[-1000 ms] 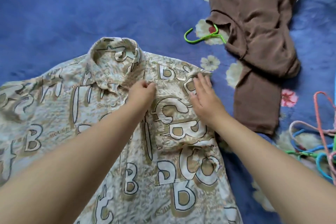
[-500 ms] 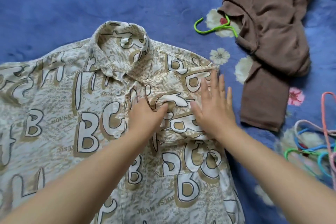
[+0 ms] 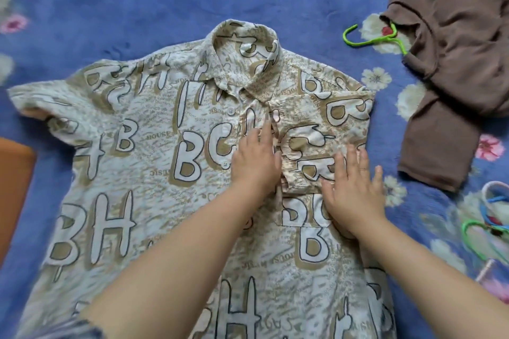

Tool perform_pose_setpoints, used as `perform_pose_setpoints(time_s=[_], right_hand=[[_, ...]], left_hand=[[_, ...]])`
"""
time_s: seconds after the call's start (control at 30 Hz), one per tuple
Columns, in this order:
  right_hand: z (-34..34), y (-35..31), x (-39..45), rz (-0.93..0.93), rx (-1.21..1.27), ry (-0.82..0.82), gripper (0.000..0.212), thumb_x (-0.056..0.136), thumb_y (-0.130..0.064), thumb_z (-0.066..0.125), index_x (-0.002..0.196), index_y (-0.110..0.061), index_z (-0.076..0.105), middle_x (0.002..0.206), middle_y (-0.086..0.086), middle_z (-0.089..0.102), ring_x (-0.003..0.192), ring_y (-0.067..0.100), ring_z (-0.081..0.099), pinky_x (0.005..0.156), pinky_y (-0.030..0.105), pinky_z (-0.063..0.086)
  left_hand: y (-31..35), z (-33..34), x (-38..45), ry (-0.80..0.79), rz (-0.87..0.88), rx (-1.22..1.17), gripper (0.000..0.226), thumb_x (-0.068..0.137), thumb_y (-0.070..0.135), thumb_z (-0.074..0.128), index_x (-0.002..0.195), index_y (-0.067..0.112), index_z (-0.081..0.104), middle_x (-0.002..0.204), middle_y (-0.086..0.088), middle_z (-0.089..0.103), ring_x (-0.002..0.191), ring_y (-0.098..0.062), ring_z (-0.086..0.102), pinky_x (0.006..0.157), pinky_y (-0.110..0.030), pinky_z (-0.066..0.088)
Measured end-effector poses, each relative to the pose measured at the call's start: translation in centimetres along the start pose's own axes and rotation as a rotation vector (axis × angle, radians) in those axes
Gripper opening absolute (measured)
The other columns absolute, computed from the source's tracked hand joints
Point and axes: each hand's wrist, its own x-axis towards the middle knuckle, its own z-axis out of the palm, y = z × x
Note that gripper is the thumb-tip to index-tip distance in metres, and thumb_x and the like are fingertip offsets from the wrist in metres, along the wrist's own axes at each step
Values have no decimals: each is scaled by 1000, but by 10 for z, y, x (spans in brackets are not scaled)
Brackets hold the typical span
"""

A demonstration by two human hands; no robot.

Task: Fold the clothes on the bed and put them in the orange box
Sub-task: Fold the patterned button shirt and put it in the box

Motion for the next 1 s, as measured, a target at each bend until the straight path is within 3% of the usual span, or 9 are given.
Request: perform_pose_setpoints(time_s=[0.27,0.4,0.47,0.57,0.63,0.7,0.8,0.9,1.0], right_hand=[[-26,-99,-9,-255,89,156,57,91,-14,42,145,-7,25,156,9,14,145,25,3,115,41,-6],[-8,-181,-10,-373,175,199,42,75,-12,51,112,3,62,122,24,58,120,45,49,98,59,32],[-7,-213,-6,-427,164,108,47,75,-21,46,109,4,64,117,25,61,111,47,55,88,62,40],[-11,-259,5,-496,-29,-11,81,77,-49,7,146,-11,25,155,13,14,143,31,9,111,53,16],[-13,-266,12,-520,-63,-94,93,61,-59,-18,148,-27,-8,154,0,-21,131,17,-29,114,44,-6],[-9,-276,17,-527,-100,-146,103,49,-72,-31,142,-30,-23,147,-2,-33,125,16,-36,111,43,-14],[0,-281,20,-510,-131,-209,99,31,-68,-51,122,-32,-42,134,-2,-44,125,19,-40,107,44,-21],[4,-278,24,-513,-77,-251,89,34,-69,-50,115,-31,-48,134,-2,-47,124,20,-43,103,42,-28],[3,-275,28,-552,-28,-290,95,37,-78,-42,121,-34,-42,133,-7,-48,124,16,-43,93,31,-39]], left_hand=[[-142,-65,-8,268,-271,-31,50,95,33,41,139,13,29,146,-14,24,135,-30,17,110,-41,15],[-230,-98,-24,513,-379,-156,57,93,26,46,142,6,25,145,-16,22,135,-31,19,109,-35,11],[-268,-107,-20,517,-517,-403,57,94,25,46,143,5,24,146,-17,24,133,-31,26,108,-35,19],[-321,-115,1,351,-735,-907,51,99,34,36,139,2,32,130,-16,47,109,-32,53,97,-39,41],[-326,-119,9,258,-772,-1210,41,101,30,29,129,2,41,109,-13,51,86,-27,56,73,-32,47],[-324,-125,18,259,-770,-1374,26,99,31,37,109,9,47,102,-14,53,77,-24,57,65,-29,46],[-328,-120,38,282,-774,-1544,47,64,43,71,93,9,58,103,-12,62,89,-28,61,83,-39,52],[-317,-127,48,451,-759,-1660,28,78,12,68,103,5,59,89,-9,63,81,-24,60,70,-31,50],[-296,-136,42,868,-525,-1153,11,81,7,62,79,14,54,74,0,57,73,-17,50,65,-28,40]])
